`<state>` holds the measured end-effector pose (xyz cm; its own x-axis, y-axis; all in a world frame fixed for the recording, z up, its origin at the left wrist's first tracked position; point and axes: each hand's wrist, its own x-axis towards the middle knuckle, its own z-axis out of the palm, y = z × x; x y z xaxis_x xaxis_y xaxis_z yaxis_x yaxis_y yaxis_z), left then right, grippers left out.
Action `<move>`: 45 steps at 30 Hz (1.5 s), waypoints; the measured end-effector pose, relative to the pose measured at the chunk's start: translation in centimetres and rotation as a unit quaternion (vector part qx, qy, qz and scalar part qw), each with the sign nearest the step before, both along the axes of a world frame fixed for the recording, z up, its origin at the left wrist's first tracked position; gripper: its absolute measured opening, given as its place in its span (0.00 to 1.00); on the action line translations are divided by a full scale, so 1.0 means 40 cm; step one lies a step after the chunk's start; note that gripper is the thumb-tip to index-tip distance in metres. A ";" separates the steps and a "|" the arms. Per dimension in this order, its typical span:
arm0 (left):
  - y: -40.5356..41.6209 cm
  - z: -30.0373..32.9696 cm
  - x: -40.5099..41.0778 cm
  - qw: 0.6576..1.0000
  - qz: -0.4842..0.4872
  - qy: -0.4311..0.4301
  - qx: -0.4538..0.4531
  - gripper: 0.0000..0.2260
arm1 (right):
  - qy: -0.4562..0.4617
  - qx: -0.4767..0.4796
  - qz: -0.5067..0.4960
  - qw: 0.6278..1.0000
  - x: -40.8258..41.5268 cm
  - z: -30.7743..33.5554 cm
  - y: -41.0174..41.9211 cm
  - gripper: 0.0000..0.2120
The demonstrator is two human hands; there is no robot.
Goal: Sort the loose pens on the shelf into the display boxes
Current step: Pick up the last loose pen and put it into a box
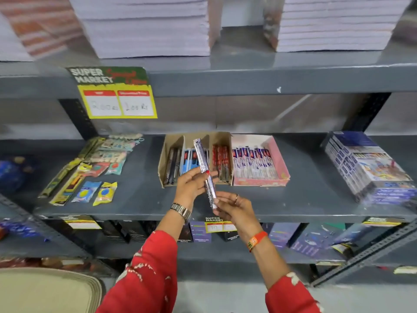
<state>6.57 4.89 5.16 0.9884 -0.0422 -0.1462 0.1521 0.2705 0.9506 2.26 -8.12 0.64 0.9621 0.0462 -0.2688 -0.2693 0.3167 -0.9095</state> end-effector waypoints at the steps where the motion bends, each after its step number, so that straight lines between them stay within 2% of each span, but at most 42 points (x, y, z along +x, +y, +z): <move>1: 0.012 0.007 0.005 1.000 0.003 -0.007 -0.002 0.06 | 0.000 0.005 0.008 1.000 0.001 0.002 0.011 0.08; 6: 0.056 0.025 0.022 1.000 0.016 -0.013 0.006 0.08 | -0.001 0.023 0.024 0.999 0.012 0.020 0.067 0.08; 8: 0.078 0.020 0.026 0.999 0.046 -0.011 0.009 0.12 | 0.003 0.035 0.020 0.999 0.020 0.023 0.094 0.08; 11: 0.132 -0.004 0.025 0.993 0.115 -0.033 0.020 0.10 | 0.017 0.067 0.006 0.998 0.038 0.024 0.144 0.08; 14: 0.209 -0.058 0.008 0.979 0.163 -0.068 0.100 0.06 | 0.039 0.079 -0.009 0.996 0.060 0.021 0.194 0.07; 18: 0.337 -0.157 -0.008 0.902 0.209 -0.083 0.369 0.08 | 0.098 0.094 -0.037 0.990 0.096 0.008 0.286 0.07; 22: 0.393 -0.225 0.002 0.848 0.128 -0.089 0.507 0.14 | 0.145 0.112 -0.078 0.980 0.146 -0.007 0.354 0.12; 26: 0.395 -0.289 -0.007 0.769 0.047 -0.108 0.628 0.19 | 0.180 0.113 -0.126 0.969 0.198 -0.031 0.393 0.15; 28: 0.402 -0.306 -0.012 0.751 0.048 -0.123 0.647 0.19 | 0.182 0.108 -0.149 0.966 0.216 -0.041 0.416 0.17; 31: 0.411 -0.311 -0.015 0.751 0.049 -0.134 0.645 0.20 | 0.178 0.117 -0.171 0.962 0.226 -0.058 0.422 0.19; 35: 0.417 -0.320 -0.012 0.743 0.044 -0.145 0.652 0.19 | 0.156 0.068 -0.122 0.978 0.221 -0.068 0.412 0.13; 38: 0.417 -0.322 -0.011 0.745 0.048 -0.147 0.649 0.19 | 0.166 0.035 -0.206 0.964 0.228 -0.063 0.450 0.15; 40: 0.416 -0.321 -0.011 0.745 0.049 -0.149 0.648 0.19 | 0.175 0.039 -0.246 0.952 0.232 -0.061 0.480 0.16; 45: 0.416 -0.317 -0.017 0.748 0.054 -0.156 0.643 0.18 | 0.165 0.106 -0.237 0.951 0.223 -0.072 0.470 0.18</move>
